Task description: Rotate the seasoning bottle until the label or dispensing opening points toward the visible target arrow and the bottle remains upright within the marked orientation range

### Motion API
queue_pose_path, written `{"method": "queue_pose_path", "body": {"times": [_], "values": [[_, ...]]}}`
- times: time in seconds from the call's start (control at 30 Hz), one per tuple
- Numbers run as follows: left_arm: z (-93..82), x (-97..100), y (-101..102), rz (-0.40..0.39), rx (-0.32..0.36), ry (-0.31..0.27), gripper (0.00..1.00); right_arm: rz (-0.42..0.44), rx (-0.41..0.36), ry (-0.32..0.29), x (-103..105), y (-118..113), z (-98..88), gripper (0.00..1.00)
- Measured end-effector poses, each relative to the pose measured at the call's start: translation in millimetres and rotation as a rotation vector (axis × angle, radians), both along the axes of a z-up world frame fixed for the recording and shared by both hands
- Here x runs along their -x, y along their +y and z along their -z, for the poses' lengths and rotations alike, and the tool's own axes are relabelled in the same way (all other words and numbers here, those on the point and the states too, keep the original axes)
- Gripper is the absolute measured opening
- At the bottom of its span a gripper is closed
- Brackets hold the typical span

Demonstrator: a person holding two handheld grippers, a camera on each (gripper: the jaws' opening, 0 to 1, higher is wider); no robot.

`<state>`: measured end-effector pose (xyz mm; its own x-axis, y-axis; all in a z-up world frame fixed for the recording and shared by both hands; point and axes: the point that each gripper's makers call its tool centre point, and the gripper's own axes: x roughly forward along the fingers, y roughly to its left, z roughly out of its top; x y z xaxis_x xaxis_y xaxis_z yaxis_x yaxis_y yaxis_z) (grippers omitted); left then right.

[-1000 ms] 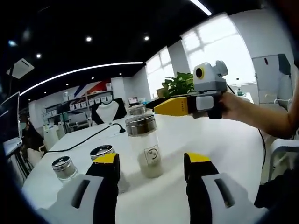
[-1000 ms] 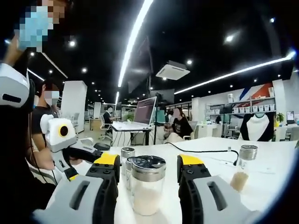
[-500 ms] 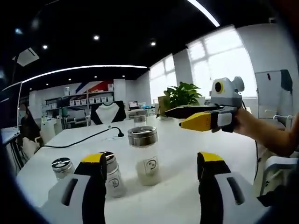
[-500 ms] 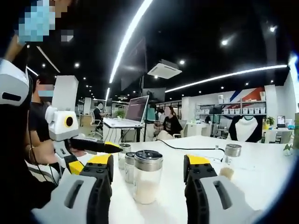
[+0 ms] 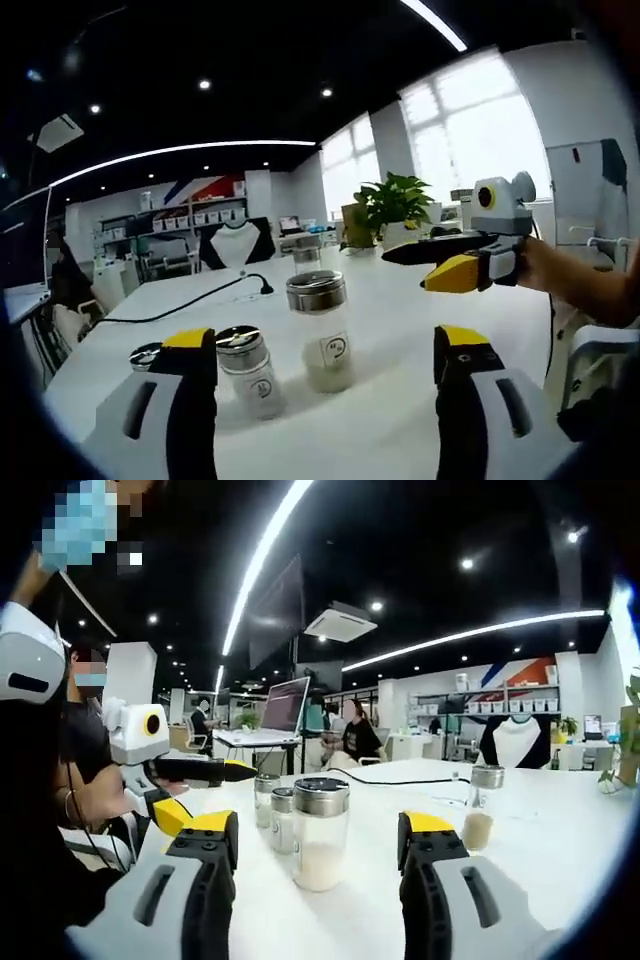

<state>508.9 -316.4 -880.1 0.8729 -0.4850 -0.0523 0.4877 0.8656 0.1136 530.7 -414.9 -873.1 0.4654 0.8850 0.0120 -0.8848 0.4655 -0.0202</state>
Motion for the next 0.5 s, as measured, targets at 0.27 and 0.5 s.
{"method": "queue_pose_path", "body": {"times": [0.27, 0.5], "values": [[5.2, 0.1, -1, 0.024, -0.002, 0.029, 1.0, 0.04, 0.001, 0.028, 1, -8, 8.9, 0.68], [1.4, -2.3, -3, 0.034, 0.014, 0.027, 1.0, 0.063, 0.022, 0.016, 1, -12, 10.0, 0.69]]}}
